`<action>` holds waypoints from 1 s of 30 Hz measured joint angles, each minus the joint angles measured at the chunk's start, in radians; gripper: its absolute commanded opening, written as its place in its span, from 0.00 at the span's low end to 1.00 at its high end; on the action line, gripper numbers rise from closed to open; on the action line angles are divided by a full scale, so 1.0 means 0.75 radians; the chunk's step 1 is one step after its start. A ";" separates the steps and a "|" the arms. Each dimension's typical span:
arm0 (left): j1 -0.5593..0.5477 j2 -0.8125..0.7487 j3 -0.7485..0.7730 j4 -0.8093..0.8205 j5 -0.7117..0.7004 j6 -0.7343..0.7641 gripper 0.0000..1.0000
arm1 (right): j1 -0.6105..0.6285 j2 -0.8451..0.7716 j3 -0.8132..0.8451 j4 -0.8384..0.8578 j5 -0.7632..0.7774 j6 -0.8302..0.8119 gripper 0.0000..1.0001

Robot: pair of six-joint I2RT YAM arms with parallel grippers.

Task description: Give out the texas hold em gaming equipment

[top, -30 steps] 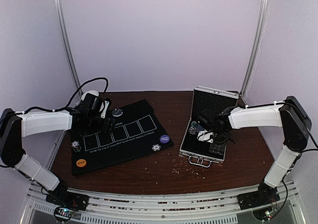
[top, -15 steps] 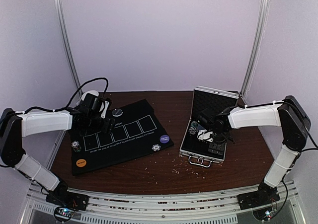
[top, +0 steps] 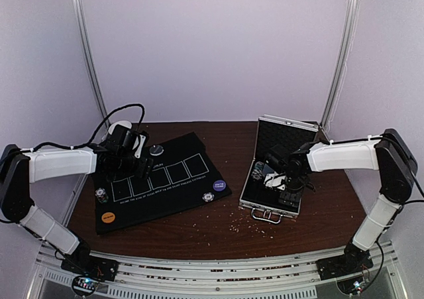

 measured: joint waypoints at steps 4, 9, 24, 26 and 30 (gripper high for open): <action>0.000 0.001 0.000 0.000 0.000 0.000 0.80 | -0.001 0.020 0.012 0.000 0.024 0.001 0.79; 0.000 0.002 0.000 0.000 0.000 0.001 0.80 | -0.005 0.051 0.026 0.002 0.066 0.009 0.84; 0.000 0.011 0.000 -0.001 0.001 0.001 0.80 | -0.023 0.043 0.036 -0.059 0.081 0.056 0.86; 0.000 0.014 0.000 -0.001 0.002 0.001 0.80 | -0.025 0.034 0.036 -0.073 0.070 0.059 0.85; 0.000 0.015 0.000 -0.002 0.004 0.001 0.80 | -0.025 0.024 0.034 -0.087 0.030 0.060 0.84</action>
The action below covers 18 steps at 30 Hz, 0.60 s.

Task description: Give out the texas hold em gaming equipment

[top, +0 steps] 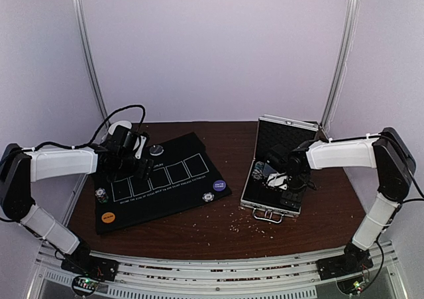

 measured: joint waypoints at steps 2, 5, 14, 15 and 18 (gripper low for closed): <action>0.000 0.000 0.000 0.000 0.002 0.000 0.80 | 0.001 0.000 -0.001 -0.004 -0.016 -0.001 0.82; 0.000 0.001 0.000 0.000 0.002 0.000 0.80 | 0.001 0.003 -0.001 -0.009 -0.039 0.000 0.81; 0.000 0.001 0.000 -0.001 0.002 0.000 0.80 | 0.000 0.048 0.015 -0.007 -0.034 -0.004 0.81; 0.000 0.001 0.000 -0.001 0.002 0.001 0.80 | -0.001 0.050 0.015 -0.007 -0.034 -0.007 0.80; 0.000 0.001 0.000 -0.001 0.002 0.000 0.80 | -0.001 0.062 0.022 -0.002 -0.036 -0.031 0.74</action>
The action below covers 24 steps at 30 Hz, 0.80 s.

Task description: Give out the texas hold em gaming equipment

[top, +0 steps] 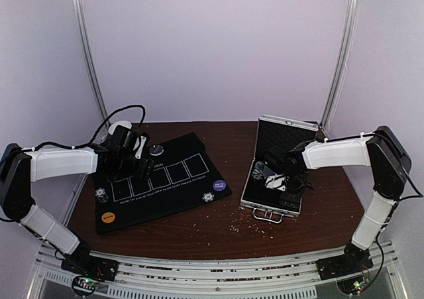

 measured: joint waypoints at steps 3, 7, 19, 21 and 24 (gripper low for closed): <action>0.000 0.000 0.000 0.000 0.000 0.000 0.80 | 0.000 0.008 0.005 0.005 -0.003 -0.022 0.67; 0.000 0.000 0.000 -0.001 -0.001 0.001 0.80 | -0.007 0.016 0.006 0.027 -0.007 -0.043 0.59; 0.000 0.000 0.000 -0.001 -0.001 0.006 0.80 | -0.035 0.031 0.009 0.060 0.002 -0.041 0.29; 0.000 0.000 0.000 -0.001 -0.001 0.008 0.80 | -0.040 0.038 0.024 0.057 0.003 -0.025 0.22; 0.000 0.000 0.000 -0.002 -0.002 0.009 0.80 | -0.042 0.044 0.034 0.046 0.002 0.001 0.15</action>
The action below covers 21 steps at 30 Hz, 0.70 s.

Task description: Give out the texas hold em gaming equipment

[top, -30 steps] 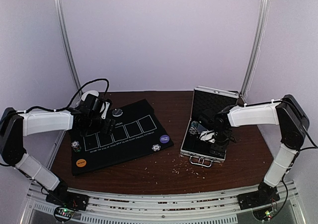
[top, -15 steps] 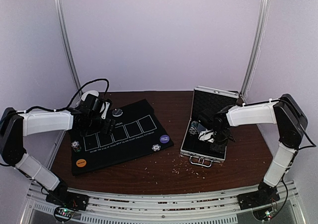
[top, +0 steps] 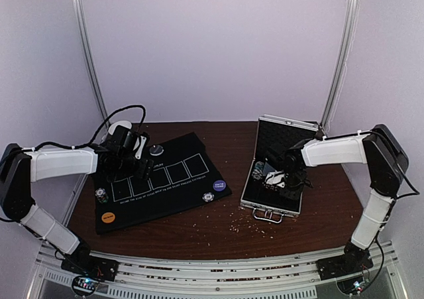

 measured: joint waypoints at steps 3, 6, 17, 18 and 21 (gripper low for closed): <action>0.000 0.000 0.000 0.000 0.001 0.000 0.80 | -0.001 0.001 0.009 -0.013 -0.003 0.021 0.07; 0.000 0.000 0.000 0.001 0.001 0.001 0.80 | -0.001 0.002 0.040 -0.058 -0.017 0.068 0.00; 0.000 -0.160 -0.091 0.107 0.094 0.030 0.75 | -0.001 -0.126 0.437 -0.253 -0.072 0.364 0.00; -0.001 -0.194 -0.107 0.133 0.124 0.036 0.74 | 0.001 -0.157 0.481 -0.241 -0.116 0.416 0.00; -0.024 -0.276 -0.136 0.197 0.211 0.072 0.73 | 0.009 -0.229 0.526 -0.164 -0.295 0.573 0.00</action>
